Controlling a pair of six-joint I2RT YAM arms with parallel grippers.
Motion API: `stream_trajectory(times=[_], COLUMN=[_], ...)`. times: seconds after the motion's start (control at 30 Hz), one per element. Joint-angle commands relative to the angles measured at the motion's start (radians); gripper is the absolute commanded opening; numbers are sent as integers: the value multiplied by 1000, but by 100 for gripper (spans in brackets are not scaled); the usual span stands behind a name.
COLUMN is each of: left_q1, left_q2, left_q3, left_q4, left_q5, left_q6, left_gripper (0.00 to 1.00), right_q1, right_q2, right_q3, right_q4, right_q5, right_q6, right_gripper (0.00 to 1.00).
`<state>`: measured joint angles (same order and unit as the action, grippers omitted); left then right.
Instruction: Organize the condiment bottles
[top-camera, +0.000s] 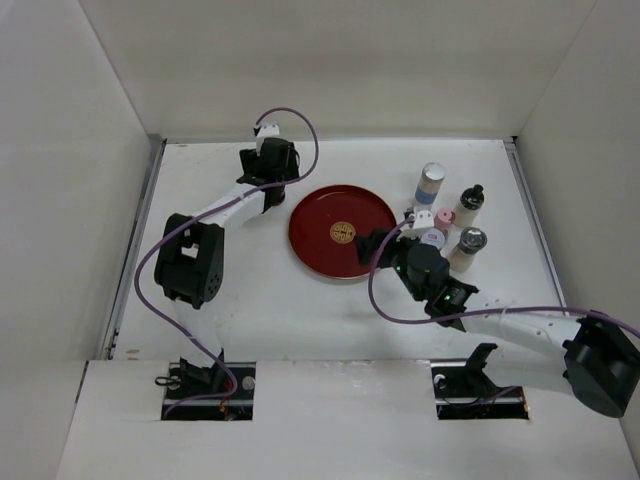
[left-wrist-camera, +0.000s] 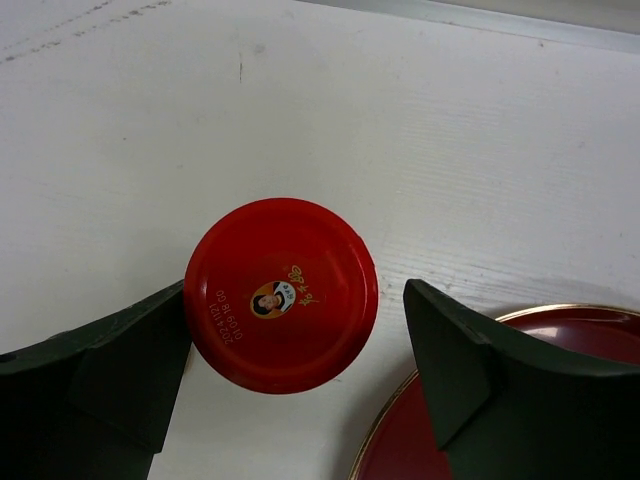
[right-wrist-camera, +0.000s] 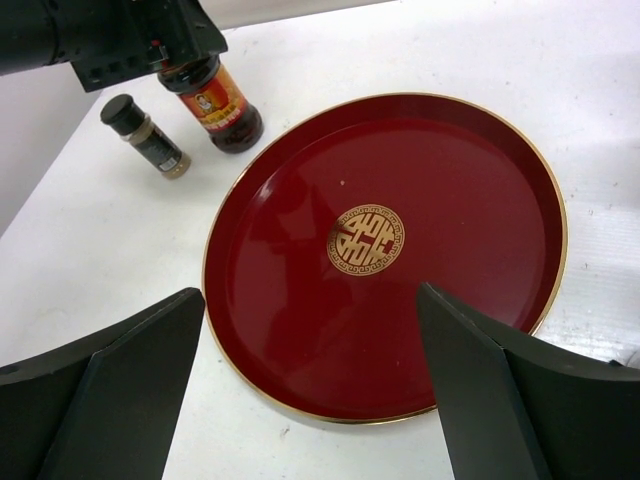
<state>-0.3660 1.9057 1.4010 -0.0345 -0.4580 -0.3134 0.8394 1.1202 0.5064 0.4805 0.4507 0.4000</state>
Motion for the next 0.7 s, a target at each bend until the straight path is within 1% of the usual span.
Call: stream_trajectory(times=[0.0,0.07,0.23,0.3,0.4,0.5,0.53,0.67], left_q1=[9,9,9,9,9,8,5,0], left_q2=[1,7,12,18,29,26,32,47], left_q3=[55,56,46,49,61,65,75,78], left_q4=[19,19,19,19,11,16,7,-7], left_q5=[18,19,15,19,27,28,33,38], left_q6=[8,8,2,2,0,-3,-3,-4], left_gripper=[80,75,75,71,69,59,59,69], right_q1=[10,10,3,3,3,-1,-4,-4], right_q2=[-2,-5,-23,-25,-31,-42,-43,-48], right_q3=[-8,-11,-22,-23,-25,-29,-31,-32], right_q4=[59,59,61,61,61,61,61,59], right_q5=[-10,-10,-12,-12,-12,-12,-12,-12], right_q6=[8,17,28,28,28,30,30,30], right_gripper=[93,94,94,94,94,94,95,95])
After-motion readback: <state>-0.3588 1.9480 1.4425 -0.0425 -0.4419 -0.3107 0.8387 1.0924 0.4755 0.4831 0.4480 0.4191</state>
